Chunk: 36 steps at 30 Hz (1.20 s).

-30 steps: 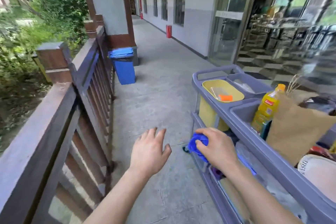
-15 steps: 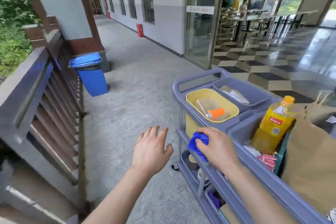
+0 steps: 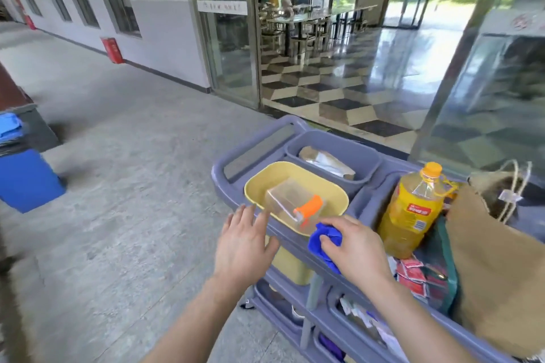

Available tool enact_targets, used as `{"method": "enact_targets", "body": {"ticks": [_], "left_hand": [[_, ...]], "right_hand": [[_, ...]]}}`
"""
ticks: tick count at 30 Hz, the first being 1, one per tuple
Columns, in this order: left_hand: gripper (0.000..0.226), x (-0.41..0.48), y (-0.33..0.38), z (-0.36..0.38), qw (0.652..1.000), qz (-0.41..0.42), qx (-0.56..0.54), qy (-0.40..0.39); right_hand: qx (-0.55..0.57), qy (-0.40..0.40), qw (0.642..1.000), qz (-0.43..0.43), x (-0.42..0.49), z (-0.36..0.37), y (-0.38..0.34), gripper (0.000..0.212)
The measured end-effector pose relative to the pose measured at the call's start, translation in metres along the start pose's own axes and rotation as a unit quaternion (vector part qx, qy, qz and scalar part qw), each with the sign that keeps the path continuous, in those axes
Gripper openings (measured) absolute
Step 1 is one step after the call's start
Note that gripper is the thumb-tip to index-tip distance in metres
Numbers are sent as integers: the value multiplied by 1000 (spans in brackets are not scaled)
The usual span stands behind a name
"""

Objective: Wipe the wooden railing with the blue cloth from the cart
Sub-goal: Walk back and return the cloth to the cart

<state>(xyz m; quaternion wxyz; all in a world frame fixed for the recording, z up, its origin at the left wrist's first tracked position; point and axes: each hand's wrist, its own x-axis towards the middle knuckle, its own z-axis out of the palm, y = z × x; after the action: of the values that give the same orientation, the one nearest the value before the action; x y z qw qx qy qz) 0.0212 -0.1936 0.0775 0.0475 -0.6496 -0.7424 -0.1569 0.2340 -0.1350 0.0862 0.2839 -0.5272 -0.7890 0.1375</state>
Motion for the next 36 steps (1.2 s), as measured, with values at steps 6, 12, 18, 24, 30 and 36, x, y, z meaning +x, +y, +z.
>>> {"method": "enact_targets", "body": {"ticks": [6,12,18,24,30,36], "left_hand": [[49,68,-29,42,992,115,-37,-44],[50,109,-38,68,968,233,-36,-83],[62,134,-17,86,950,284,-28,-124],[77,148,0,114,943,291,-17,-161],[68,147,3,130,941,288,-18,-179],[68,148,6,129,941,272,-27,-198]], "right_hand": [[-43,83,989,110,15,26,2,30],[-73,179,959,209,17,42,-3,28],[-115,247,930,248,21,49,-7,28],[-148,269,923,231,35,74,1,32],[-226,123,934,248,22,110,19,40],[-225,123,933,252,24,110,22,38]]}}
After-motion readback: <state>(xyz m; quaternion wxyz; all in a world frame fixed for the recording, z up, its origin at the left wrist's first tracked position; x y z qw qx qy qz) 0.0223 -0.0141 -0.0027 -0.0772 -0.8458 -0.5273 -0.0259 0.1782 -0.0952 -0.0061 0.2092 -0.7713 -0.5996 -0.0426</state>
